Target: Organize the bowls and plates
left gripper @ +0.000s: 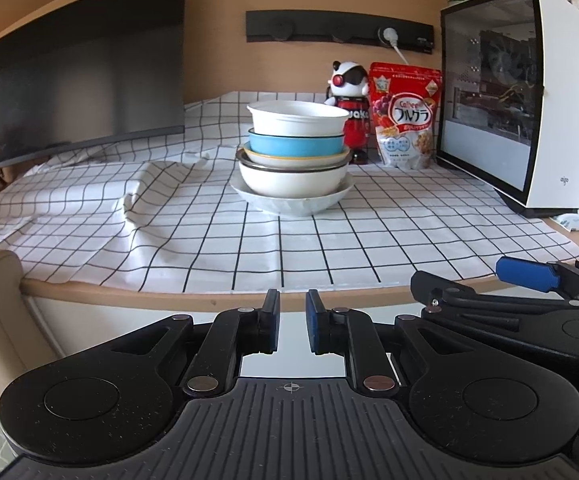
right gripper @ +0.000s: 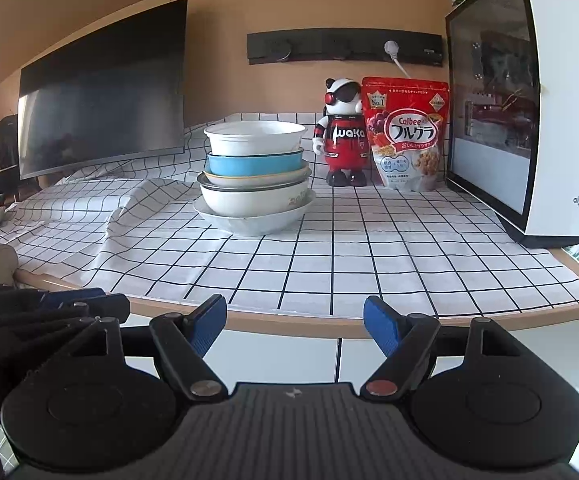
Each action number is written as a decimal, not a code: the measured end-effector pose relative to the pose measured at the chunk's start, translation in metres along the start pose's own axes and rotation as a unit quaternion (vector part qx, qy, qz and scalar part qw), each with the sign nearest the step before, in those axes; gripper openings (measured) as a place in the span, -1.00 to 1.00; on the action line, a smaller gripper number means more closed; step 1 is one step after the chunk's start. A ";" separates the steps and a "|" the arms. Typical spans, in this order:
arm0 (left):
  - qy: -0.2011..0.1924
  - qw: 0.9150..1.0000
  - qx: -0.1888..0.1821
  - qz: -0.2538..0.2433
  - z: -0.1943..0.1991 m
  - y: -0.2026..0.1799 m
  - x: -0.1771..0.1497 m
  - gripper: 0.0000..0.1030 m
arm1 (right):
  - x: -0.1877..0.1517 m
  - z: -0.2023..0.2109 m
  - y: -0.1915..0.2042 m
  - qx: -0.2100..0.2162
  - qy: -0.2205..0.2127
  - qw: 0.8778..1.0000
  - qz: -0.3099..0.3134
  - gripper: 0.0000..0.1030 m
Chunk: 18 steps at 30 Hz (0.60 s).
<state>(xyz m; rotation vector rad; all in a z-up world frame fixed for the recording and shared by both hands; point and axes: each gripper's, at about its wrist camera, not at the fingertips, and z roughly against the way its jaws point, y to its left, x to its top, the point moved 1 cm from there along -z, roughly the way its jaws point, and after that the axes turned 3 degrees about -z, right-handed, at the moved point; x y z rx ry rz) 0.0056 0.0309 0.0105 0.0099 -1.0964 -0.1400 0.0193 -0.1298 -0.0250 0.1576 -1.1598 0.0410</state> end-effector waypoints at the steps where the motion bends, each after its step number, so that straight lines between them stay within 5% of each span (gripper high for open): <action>1: -0.001 1.000 0.000 -0.001 0.000 0.000 0.000 -0.68 | 0.000 0.000 0.000 0.000 0.000 1.000 0.000 0.48; 18: -0.002 1.000 0.000 0.003 0.001 0.000 0.000 -0.68 | 0.001 0.001 0.001 0.000 0.002 1.000 0.001 0.48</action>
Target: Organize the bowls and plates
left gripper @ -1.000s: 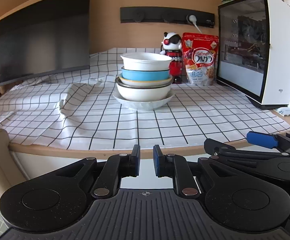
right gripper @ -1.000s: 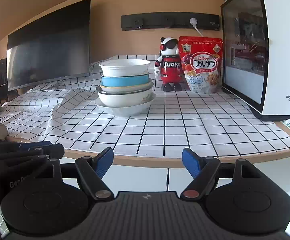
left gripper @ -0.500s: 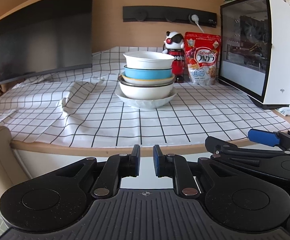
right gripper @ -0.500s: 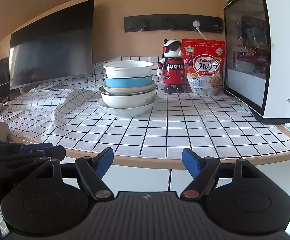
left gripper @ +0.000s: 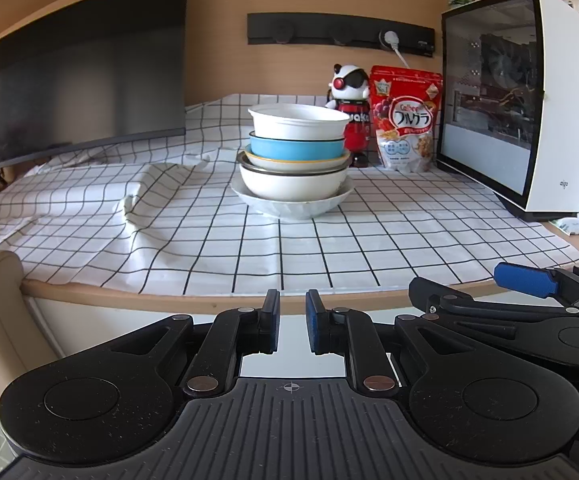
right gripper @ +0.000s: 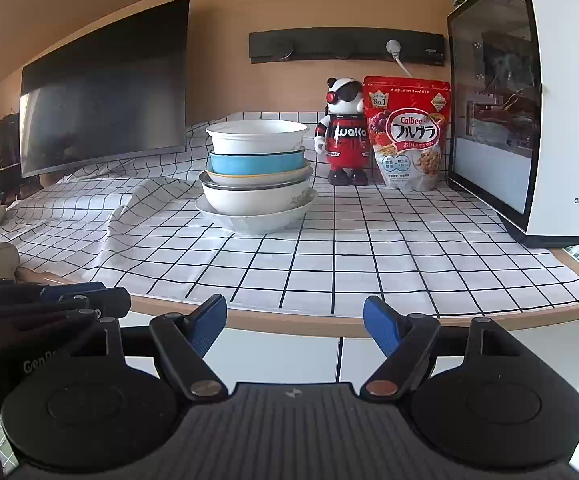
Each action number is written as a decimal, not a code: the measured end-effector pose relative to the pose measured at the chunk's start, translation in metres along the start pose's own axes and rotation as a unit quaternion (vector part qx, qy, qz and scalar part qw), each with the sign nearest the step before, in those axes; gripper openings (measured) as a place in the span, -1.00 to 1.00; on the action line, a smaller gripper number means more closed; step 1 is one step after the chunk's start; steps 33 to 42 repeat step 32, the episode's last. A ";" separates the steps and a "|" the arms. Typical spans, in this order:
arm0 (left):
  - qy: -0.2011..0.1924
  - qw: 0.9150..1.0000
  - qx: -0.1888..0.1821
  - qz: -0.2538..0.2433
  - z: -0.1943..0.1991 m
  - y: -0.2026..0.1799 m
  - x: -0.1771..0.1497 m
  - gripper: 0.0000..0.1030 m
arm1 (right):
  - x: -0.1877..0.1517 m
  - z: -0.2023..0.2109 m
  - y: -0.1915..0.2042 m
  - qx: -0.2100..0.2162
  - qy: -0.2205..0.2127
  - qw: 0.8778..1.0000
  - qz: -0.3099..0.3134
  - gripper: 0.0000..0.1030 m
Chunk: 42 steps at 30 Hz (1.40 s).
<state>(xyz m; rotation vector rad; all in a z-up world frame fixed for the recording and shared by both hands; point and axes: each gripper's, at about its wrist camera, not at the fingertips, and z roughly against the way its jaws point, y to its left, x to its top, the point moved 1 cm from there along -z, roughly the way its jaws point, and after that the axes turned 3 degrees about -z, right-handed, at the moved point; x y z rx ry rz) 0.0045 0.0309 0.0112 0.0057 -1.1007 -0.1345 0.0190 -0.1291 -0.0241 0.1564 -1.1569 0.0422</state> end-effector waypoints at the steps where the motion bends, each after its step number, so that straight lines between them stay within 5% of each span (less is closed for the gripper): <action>1: 0.000 1.000 0.001 0.001 0.000 0.000 0.000 -0.68 | 0.000 0.000 0.000 0.001 0.000 1.000 0.000 0.48; 42: 0.007 1.000 -0.002 0.000 -0.004 -0.002 0.000 -0.68 | 0.000 -0.003 -0.003 0.002 0.005 1.000 0.000 0.48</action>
